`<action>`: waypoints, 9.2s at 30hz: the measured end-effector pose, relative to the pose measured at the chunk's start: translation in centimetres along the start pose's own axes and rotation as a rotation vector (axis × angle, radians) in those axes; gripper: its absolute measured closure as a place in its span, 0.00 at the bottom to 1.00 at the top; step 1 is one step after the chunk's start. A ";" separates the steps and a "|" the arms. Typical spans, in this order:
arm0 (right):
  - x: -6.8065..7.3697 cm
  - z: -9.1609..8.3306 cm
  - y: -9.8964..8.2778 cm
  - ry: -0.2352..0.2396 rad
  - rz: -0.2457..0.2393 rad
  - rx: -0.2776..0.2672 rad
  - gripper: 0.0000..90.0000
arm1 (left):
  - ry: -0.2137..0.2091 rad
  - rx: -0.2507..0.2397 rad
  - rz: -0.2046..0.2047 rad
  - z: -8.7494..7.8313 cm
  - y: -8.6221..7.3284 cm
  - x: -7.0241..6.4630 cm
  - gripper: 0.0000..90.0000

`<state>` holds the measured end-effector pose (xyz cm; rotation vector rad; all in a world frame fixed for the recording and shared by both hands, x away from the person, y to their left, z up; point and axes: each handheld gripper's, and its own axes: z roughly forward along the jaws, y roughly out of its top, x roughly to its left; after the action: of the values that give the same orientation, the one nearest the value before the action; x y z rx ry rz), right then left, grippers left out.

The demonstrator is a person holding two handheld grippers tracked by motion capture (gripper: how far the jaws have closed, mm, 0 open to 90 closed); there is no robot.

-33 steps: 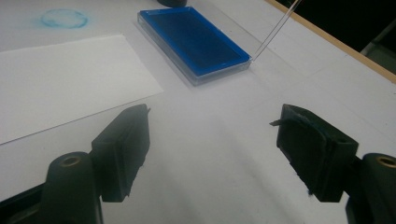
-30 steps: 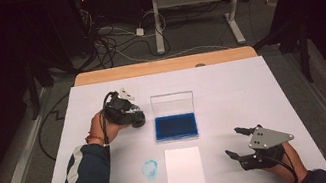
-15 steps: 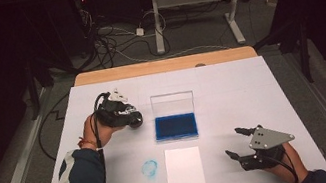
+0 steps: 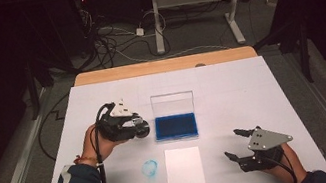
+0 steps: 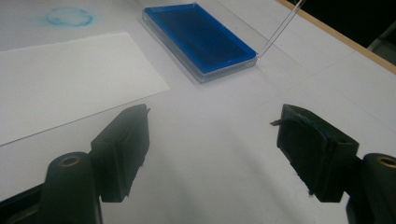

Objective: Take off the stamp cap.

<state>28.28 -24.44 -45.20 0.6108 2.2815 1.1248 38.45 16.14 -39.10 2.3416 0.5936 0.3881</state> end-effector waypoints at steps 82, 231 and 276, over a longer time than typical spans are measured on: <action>6.9 8.6 5.2 0.184 -0.051 -0.110 0.43 | -0.284 -0.156 0.151 1.4 2.6 -9.8 0.60; 0.6 -1.0 0.8 -0.009 0.017 -0.032 0.43 | -0.247 -0.162 0.132 1.3 0.2 -8.7 0.60; 0.8 -0.2 0.8 0.014 0.008 -0.005 0.43 | -0.215 -0.203 0.129 2.7 3.2 -7.1 0.60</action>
<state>27.67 -23.61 -44.71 0.6120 2.2897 1.1414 34.57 8.92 -39.66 2.1950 0.2871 0.2376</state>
